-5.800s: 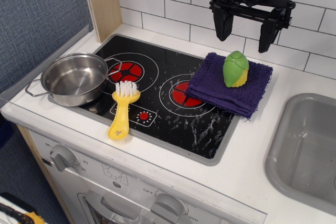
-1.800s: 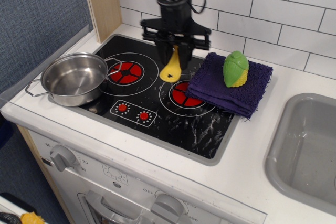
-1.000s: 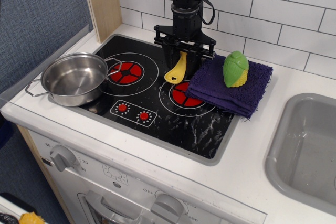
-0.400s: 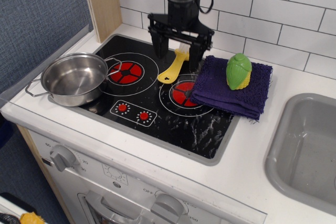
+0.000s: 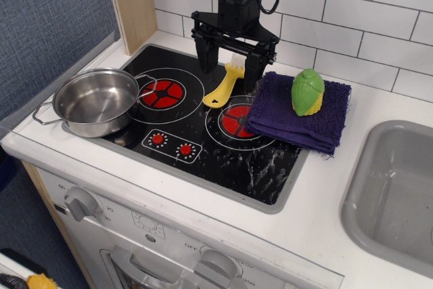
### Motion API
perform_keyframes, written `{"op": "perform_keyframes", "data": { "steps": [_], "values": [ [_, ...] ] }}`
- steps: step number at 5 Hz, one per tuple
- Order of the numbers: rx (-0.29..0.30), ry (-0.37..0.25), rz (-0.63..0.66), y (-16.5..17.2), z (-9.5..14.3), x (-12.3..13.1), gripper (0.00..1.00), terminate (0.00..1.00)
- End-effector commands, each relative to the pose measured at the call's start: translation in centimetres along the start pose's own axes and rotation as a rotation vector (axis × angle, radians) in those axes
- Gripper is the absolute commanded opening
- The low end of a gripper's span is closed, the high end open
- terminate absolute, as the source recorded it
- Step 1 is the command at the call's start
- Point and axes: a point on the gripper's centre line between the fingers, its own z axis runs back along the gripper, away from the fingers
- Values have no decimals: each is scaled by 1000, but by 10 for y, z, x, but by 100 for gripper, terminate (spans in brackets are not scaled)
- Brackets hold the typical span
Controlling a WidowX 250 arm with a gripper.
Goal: Put the brush on the top middle of the stove.
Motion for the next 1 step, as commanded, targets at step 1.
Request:
{"op": "perform_keyframes", "data": {
  "steps": [1],
  "values": [
    [9,-73,2,-4,25,1,100,100]
  ]
}}
